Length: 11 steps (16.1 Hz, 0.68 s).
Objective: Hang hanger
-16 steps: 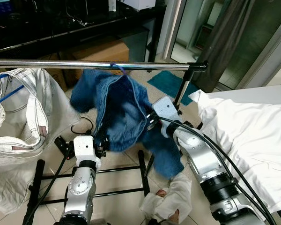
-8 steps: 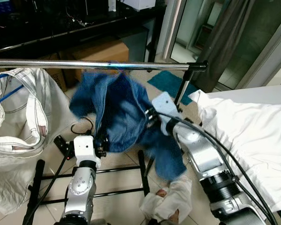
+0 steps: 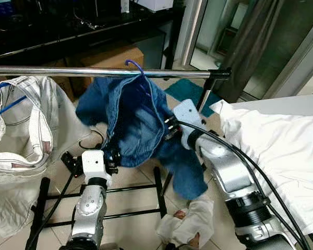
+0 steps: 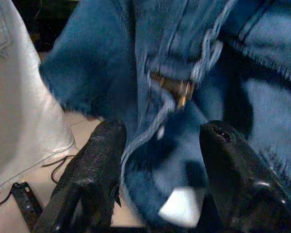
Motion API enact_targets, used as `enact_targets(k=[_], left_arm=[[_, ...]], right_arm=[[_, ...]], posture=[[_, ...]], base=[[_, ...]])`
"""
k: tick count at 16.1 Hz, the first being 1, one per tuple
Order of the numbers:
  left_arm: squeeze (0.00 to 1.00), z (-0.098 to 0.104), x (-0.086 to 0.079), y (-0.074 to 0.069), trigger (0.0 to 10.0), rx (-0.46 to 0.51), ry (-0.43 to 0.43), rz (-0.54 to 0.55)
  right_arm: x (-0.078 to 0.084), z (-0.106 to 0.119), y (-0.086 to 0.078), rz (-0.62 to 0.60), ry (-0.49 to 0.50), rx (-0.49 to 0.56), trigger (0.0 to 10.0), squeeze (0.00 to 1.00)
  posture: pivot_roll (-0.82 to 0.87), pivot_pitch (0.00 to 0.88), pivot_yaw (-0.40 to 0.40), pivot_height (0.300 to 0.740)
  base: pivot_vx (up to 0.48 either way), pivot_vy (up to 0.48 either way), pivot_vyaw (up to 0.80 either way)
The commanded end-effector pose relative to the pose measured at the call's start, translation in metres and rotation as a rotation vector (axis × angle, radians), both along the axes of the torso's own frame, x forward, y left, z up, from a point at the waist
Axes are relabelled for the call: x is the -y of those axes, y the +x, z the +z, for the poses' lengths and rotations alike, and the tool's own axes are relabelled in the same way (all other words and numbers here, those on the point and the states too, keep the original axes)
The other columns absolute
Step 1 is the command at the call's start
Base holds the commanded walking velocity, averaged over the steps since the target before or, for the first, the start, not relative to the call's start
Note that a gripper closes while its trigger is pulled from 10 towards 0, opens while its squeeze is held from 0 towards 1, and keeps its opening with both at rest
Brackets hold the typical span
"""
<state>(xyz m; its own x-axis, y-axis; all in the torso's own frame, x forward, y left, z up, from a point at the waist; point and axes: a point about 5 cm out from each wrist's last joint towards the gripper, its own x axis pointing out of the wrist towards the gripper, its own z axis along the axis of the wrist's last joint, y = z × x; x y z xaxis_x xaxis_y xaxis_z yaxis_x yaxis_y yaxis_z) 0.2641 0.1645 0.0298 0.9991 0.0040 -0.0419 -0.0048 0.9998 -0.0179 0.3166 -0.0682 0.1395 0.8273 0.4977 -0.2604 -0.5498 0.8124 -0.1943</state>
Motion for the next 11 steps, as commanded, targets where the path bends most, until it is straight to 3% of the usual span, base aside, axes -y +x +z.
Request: enact_targets(k=[1, 7, 11], left_arm=[[0.0, 0.001, 0.006, 0.002, 10.0, 0.005, 0.009, -0.031], [0.0, -0.001, 0.004, -0.002, 10.0, 0.001, 0.011, -0.027], [0.0, -0.001, 0.005, -0.002, 10.0, 0.0, 0.012, -0.034]], right_arm=[[-0.003, 0.019, 0.004, -0.008, 0.01, 0.044, 10.0, 0.0], [0.0, 0.039, 0.007, -0.092, 0.097, -0.002, 10.0, 0.0], [0.003, 0.026, 0.001, -0.101, 0.007, -0.074, 10.0, 0.0]], posture=[[0.16, 0.021, -0.078, 0.74], [0.16, 0.025, -0.075, 0.74], [0.15, 0.024, -0.076, 0.74]], base=[[0.0, 0.0, 0.0], [0.0, 0.0, 0.0], [0.0, 0.0, 0.0]])
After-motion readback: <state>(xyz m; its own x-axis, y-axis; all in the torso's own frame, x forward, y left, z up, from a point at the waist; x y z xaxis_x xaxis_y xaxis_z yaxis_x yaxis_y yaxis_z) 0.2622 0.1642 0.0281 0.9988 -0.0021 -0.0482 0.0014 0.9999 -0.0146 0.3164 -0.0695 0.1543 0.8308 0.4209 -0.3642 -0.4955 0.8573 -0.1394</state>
